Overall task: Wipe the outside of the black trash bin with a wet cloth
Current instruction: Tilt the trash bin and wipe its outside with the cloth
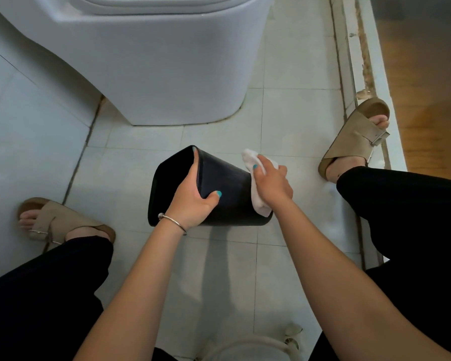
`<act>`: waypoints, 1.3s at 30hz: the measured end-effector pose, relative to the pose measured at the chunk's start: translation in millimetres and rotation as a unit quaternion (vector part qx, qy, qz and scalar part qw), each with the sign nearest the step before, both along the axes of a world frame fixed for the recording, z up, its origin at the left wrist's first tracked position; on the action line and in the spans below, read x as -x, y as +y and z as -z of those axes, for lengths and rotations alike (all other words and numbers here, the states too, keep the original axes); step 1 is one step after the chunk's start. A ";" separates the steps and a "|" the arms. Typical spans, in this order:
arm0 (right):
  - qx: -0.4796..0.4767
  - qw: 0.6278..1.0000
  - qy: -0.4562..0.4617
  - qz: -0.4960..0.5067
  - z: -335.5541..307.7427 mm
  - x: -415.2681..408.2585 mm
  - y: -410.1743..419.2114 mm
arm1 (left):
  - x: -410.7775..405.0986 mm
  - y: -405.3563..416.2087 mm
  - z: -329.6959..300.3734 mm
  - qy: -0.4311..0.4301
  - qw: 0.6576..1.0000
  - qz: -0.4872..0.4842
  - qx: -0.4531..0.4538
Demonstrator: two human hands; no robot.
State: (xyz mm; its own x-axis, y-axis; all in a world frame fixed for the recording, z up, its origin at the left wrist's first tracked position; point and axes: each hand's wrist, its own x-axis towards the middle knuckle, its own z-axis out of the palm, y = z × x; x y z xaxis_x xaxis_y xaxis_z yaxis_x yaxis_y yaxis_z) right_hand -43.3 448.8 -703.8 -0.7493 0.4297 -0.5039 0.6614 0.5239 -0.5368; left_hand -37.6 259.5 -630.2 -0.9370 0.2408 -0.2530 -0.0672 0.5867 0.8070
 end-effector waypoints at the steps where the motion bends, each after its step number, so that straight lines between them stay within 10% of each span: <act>1: -0.005 1.000 0.003 -0.003 -1.1 1.2 -3.0 | 0.3 -1.0 0.0 0.002 1.000 -0.005 0.000; 18: 0.021 0.989 0.132 -0.066 -34.2 13.4 -45.3 | 14.8 0.6 4.0 -0.027 0.999 -0.023 -0.016; 39: 0.029 0.996 0.028 0.081 34.9 -4.4 16.3 | 6.8 -5.3 -1.9 -0.025 0.999 -0.022 0.006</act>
